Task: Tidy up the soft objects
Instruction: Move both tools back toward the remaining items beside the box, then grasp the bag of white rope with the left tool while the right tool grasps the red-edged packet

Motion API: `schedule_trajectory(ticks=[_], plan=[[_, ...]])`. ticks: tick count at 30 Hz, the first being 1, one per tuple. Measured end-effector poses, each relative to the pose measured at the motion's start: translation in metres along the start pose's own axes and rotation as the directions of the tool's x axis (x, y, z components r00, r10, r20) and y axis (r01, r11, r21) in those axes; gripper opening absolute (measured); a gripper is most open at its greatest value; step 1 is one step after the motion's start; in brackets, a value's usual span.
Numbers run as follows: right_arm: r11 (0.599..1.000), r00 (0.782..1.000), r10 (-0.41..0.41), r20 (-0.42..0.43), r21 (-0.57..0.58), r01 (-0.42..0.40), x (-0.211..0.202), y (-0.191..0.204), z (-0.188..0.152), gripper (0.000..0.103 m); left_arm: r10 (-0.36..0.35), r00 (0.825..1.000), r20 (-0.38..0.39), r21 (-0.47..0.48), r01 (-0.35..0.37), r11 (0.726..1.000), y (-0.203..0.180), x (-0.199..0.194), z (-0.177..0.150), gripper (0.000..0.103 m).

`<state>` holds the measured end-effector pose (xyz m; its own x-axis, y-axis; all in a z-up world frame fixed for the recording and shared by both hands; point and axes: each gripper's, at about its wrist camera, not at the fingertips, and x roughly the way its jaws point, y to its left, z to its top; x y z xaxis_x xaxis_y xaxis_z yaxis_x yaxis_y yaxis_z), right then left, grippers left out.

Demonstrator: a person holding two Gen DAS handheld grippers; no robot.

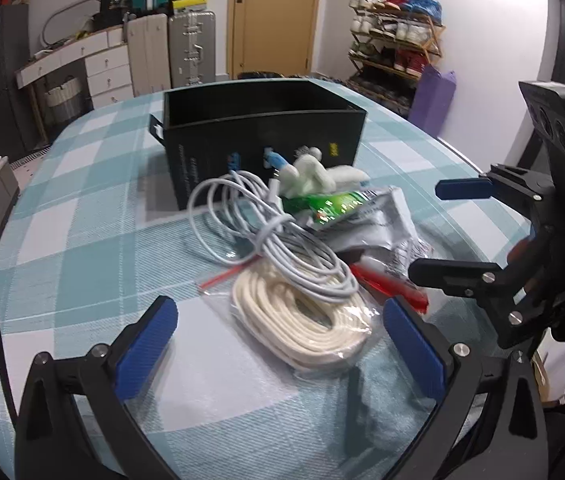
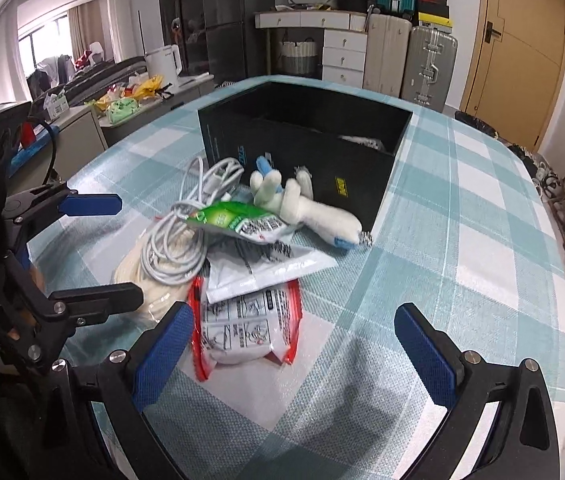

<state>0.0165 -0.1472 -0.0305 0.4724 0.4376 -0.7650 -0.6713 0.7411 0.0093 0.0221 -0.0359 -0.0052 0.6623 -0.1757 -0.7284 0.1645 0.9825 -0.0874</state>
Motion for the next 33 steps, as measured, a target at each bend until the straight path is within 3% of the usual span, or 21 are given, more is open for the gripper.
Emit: schedule_trajectory(ticks=[8, 18, 33], plan=[[0.999, 0.999, 0.029, -0.024, -0.012, -0.029, 0.002, 0.001, -0.006, 0.102, 0.034, 0.998, -0.047, -0.012, -0.035, 0.999, -0.002, 0.014, 0.002, 0.103], [0.999, 0.999, 0.035, -0.033, -0.025, -0.036, 0.009, 0.008, -0.006, 0.102, 0.028, 0.997, -0.067, -0.047, -0.031, 0.998, 0.016, 0.008, -0.004, 0.103], [0.998, 0.998, 0.026, -0.052, -0.049, -0.029, 0.018, 0.015, -0.006, 0.101, 0.036, 0.995, -0.098, -0.049, -0.041, 0.998, 0.014, 0.016, -0.002, 0.103]])
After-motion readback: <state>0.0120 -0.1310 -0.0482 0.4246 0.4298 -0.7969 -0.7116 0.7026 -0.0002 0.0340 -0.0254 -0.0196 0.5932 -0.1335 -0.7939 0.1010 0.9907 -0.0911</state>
